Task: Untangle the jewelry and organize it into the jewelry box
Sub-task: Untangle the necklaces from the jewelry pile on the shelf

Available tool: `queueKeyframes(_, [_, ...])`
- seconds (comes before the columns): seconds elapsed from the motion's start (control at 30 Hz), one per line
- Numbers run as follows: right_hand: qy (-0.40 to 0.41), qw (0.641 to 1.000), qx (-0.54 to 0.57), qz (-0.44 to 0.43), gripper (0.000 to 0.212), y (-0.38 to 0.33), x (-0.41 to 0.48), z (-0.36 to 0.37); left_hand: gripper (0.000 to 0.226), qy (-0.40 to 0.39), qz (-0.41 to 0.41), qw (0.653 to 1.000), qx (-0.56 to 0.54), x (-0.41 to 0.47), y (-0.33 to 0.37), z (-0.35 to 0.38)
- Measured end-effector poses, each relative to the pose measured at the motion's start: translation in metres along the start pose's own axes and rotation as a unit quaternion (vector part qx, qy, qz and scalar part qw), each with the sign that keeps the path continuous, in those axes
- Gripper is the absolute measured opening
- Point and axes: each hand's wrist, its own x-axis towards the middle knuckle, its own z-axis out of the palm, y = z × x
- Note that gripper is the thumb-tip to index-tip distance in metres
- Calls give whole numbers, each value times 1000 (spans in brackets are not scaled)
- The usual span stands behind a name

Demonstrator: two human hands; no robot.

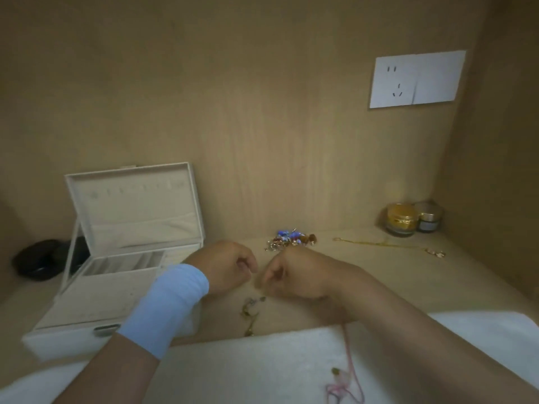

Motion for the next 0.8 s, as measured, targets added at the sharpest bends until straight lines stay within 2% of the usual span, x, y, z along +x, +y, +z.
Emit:
queueKeyframes(0.07, [-29, 1000, -3, -5, 19, -11, 11, 11, 18, -21, -12, 999, 22, -11, -7, 4])
queueKeyframes(0.17, [-34, 999, -26, 7, 16, -14, 22, 17, 14, -10, -12, 999, 46, -18, -13, 8])
queueKeyframes(0.3, [-42, 998, -36, 14, 8, -9, 27, 16, 35, -34, -39, 998, 30, -18, -13, 16])
queueKeyframes(0.37, [-42, 997, -53, 32, 5, -2, 28, 12, 38, -47, -43, 997, 45, -15, -12, 20])
queueKeyframes(0.53, [-16, 995, -82, 60, 8, 17, 24, 3, 28, -52, -44, 996, 54, -4, -13, 17])
queueKeyframes(0.7, [1, 993, -95, 74, 9, 24, 23, -4, 7, -78, -49, 996, -14, 7, -19, 16])
queueKeyframes(0.8, [3, 993, -93, 76, 10, 26, 24, -8, 14, -80, -49, 995, -30, 11, -24, 16])
